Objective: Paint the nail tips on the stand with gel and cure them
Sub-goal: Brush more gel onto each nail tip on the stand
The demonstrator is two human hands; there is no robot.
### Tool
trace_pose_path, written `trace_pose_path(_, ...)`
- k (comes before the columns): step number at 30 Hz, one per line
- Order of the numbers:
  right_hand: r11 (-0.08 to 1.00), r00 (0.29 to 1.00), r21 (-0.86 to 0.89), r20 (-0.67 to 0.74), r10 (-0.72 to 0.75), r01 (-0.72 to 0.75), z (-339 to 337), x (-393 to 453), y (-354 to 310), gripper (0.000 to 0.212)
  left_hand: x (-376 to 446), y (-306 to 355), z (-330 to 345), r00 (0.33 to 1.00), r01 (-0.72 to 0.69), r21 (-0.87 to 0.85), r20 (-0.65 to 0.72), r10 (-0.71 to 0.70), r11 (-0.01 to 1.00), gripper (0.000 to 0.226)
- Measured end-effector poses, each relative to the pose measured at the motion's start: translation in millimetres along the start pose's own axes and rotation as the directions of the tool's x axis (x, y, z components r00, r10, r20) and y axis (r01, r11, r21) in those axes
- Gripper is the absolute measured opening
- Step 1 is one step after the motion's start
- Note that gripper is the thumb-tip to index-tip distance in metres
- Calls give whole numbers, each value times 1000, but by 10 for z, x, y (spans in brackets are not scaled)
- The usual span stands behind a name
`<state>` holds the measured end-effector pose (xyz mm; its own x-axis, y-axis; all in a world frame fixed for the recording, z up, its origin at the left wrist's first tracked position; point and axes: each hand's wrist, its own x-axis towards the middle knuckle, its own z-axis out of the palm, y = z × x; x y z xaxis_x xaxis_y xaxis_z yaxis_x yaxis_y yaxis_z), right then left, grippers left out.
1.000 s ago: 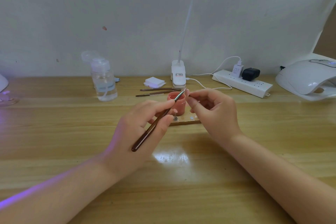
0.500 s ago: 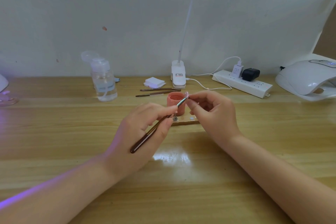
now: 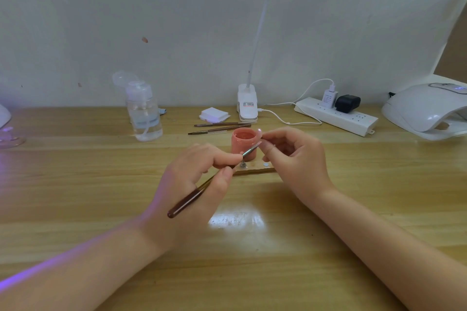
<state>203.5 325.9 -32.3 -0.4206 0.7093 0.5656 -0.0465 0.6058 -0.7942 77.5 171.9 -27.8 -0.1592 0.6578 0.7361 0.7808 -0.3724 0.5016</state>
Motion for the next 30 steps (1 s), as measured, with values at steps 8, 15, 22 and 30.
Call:
trace_pose_path(8,999,1000,33,4,5,-5,27,-13,-7,10,14,10,-8,997,65,7,26,-66,998,24)
trace_pose_path(15,999,1000,45,5,14,-15,24,-12,-17,7,9,33,-13,992,126,-23,-22,-127,992,22)
trace_pose_path(22,999,1000,44,18,17,-17,25,-25,-45,12,-6,19,-10,993,117,-108,8,-116,987,22)
trace_pose_path(30,999,1000,41,11,18,-18,30,-19,-53,11,8,19,5,987,155,-206,-11,-160,966,25)
